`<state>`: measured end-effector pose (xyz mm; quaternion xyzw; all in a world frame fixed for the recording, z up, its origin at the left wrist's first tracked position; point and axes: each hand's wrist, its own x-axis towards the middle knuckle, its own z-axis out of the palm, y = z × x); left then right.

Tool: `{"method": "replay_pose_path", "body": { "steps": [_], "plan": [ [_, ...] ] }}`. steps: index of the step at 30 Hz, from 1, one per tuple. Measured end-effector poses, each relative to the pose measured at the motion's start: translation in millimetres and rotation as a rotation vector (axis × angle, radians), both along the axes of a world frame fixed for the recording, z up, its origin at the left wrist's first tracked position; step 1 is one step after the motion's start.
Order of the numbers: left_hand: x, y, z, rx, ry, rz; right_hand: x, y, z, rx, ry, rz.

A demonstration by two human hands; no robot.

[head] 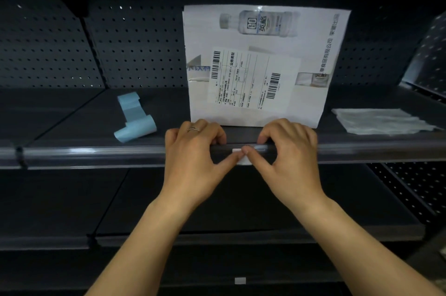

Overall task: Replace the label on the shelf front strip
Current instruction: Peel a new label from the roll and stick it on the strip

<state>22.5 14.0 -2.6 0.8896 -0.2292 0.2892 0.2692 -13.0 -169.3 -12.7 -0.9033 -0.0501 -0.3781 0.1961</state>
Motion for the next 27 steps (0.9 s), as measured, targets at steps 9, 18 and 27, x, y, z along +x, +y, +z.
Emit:
{"method": "replay_pose_path", "body": {
  "steps": [9, 18, 27],
  "plan": [
    [1.9, 3.2, -1.6, 0.032, 0.008, -0.012, -0.7, -5.8, -4.6, -0.051, 0.024, 0.023],
    [2.9, 8.9, 2.4, 0.049, 0.053, -0.071, -2.7, -10.3, -2.4, -0.090, 0.062, 0.058],
    [0.4, 2.0, 5.1, 0.017, 0.058, -0.018, -3.5, -10.3, 7.3, -0.029, 0.104, 0.068]
  ]
}}
